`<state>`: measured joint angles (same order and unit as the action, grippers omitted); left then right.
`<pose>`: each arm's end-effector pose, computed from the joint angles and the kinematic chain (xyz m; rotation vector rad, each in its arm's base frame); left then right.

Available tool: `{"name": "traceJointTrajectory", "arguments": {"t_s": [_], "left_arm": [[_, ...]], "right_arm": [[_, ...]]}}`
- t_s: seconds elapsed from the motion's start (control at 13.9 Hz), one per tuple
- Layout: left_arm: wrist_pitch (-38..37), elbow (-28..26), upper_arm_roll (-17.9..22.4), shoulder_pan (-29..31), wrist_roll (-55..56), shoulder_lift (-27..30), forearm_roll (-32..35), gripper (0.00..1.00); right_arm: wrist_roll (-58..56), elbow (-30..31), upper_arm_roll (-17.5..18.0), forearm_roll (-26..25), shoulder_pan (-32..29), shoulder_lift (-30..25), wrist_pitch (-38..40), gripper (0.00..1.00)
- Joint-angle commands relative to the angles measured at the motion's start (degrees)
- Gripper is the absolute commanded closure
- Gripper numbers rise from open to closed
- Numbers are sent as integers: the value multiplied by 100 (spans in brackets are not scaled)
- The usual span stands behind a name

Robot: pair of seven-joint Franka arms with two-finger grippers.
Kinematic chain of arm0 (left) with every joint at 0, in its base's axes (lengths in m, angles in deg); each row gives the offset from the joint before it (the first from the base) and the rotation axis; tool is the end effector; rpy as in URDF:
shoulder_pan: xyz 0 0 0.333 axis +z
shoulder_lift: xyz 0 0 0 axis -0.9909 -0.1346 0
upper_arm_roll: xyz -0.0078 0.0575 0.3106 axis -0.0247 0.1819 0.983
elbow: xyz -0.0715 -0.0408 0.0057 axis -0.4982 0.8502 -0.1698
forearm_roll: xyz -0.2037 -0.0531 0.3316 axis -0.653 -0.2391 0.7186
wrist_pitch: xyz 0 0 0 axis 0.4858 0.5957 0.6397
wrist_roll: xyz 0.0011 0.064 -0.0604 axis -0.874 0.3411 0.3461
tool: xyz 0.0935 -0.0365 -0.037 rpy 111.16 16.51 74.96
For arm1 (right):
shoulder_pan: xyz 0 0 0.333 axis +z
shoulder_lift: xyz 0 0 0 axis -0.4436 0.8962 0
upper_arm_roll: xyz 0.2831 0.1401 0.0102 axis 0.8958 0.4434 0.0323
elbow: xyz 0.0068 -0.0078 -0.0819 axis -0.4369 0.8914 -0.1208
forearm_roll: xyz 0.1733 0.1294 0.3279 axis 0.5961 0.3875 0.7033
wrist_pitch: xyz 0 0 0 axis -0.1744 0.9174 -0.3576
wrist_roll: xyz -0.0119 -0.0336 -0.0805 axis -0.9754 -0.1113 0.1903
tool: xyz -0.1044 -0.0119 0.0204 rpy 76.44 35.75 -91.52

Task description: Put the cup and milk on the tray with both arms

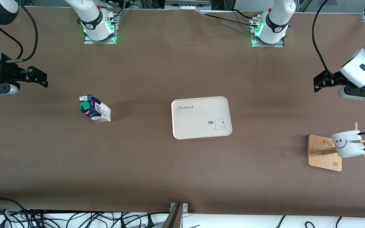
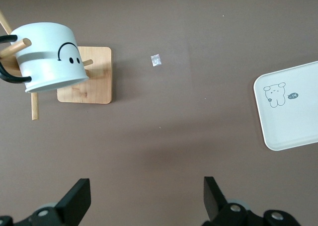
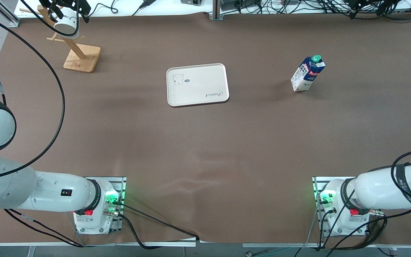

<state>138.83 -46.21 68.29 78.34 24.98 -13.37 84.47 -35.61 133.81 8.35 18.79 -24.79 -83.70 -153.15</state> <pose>0.5761 -0.0281 0.5783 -3.0738 0.2184 -0.0032 0.5793 0.0264 0.5796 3.1095 0.1780 -0.0677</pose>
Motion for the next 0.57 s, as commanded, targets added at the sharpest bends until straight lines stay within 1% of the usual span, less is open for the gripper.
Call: {"name": "traceJointTrajectory", "arguments": {"t_s": [0.0,0.5], "left_arm": [[-172,247,21,-47,-105,-116,-45,0],[-172,247,21,-39,-105,-116,-45,0]], "right_arm": [[24,31,62,109,-66,-76,156,0],[-37,-12,44,145,-75,-67,156,0]]}}
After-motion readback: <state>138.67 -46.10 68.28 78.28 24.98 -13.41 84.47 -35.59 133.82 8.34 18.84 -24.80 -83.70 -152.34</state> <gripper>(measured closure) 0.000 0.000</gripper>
